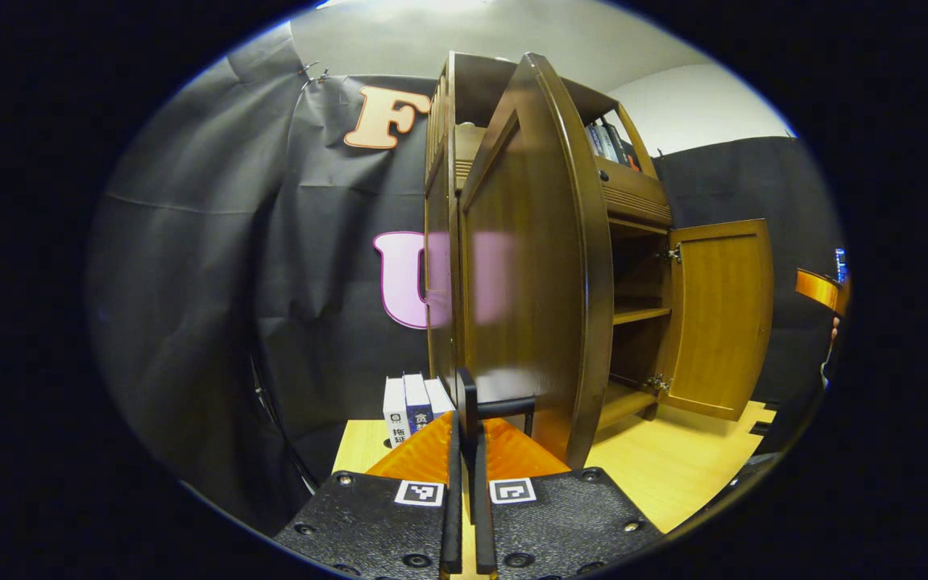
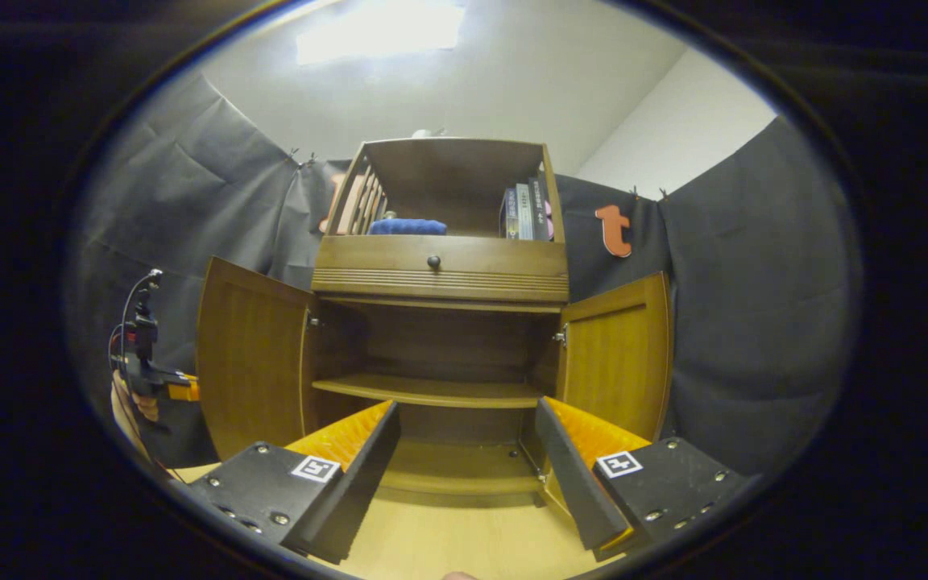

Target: Open the right door of the double-door shoe cabinet with the right hand, and open the left door with the left hand.

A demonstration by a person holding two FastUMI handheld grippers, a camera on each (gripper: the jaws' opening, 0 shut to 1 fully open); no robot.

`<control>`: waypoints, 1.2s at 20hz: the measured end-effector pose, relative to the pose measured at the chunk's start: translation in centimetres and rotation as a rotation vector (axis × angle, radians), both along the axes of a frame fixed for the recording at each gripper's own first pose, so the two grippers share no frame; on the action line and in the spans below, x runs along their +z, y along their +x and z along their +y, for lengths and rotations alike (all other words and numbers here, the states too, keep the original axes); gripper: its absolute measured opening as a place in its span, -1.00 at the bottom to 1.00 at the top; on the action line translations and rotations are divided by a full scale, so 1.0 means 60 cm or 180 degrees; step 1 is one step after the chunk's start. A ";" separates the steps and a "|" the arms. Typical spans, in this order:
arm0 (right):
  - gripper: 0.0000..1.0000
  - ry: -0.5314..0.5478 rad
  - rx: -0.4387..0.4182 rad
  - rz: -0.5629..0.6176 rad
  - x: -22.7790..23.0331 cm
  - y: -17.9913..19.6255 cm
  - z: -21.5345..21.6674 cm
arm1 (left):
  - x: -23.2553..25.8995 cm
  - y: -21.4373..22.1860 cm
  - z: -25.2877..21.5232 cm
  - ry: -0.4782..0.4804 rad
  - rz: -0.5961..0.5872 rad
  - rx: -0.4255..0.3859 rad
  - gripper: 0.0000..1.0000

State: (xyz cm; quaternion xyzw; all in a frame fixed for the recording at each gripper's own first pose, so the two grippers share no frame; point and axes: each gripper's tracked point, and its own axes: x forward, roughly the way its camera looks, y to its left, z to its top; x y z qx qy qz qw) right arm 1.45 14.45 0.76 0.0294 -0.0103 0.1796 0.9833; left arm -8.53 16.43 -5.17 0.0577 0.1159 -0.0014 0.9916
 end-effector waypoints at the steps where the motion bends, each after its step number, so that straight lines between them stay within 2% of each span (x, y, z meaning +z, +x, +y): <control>1: 0.94 -0.0015 -0.0014 -0.0004 -0.002 0.001 -0.001 | -0.001 -0.002 -0.002 0.0000 -0.0006 0.0003 -0.84; 3: 0.93 -0.0025 0.0008 0.0019 -0.009 0.002 0.001 | 0.002 -0.002 -0.003 0.0044 -0.0034 0.0002 -0.85; 4: 0.99 -0.0017 0.0025 0.0037 -0.011 0.002 0.003 | 0.000 -0.002 -0.004 0.0065 -0.0037 0.0029 -0.84; 5: 0.93 -0.0016 0.0037 0.0052 -0.014 0.002 0.005 | -0.001 -0.005 -0.004 0.0052 -0.0030 0.0057 -0.78; 8: 0.93 -0.0061 -0.0001 0.0049 -0.020 0.002 -0.004 | -0.001 -0.009 -0.004 0.0035 -0.0007 0.0099 -0.67; 11: 0.93 -0.0067 -0.0007 0.0067 -0.027 0.002 -0.009 | 0.004 -0.027 -0.009 0.0117 -0.0015 0.0119 -0.65; 12: 0.99 -0.0062 -0.0011 0.0079 -0.027 0.002 -0.011 | 0.014 -0.035 -0.011 0.0149 -0.0062 0.0133 -0.63; 13: 0.93 -0.0061 -0.0019 0.0085 -0.028 0.002 -0.015 | 0.024 -0.043 -0.013 0.0160 -0.0106 0.0146 -0.64; 15: 0.99 -0.0048 -0.0037 0.0091 -0.027 0.004 -0.021 | 0.048 -0.054 -0.017 0.0183 -0.0227 0.0219 -0.47; 19: 0.93 -0.0009 -0.0081 0.0064 -0.019 0.004 -0.028 | 0.090 -0.065 -0.023 0.0374 -0.0394 0.0435 -0.26; 22: 0.93 0.0025 -0.0114 0.0011 0.001 -0.001 -0.043 | 0.128 -0.086 -0.026 0.0464 -0.0529 0.0696 0.20; 24: 0.94 0.0042 -0.0139 -0.0025 0.011 -0.001 -0.062 | 0.156 -0.091 -0.051 0.0483 -0.0653 0.0709 0.51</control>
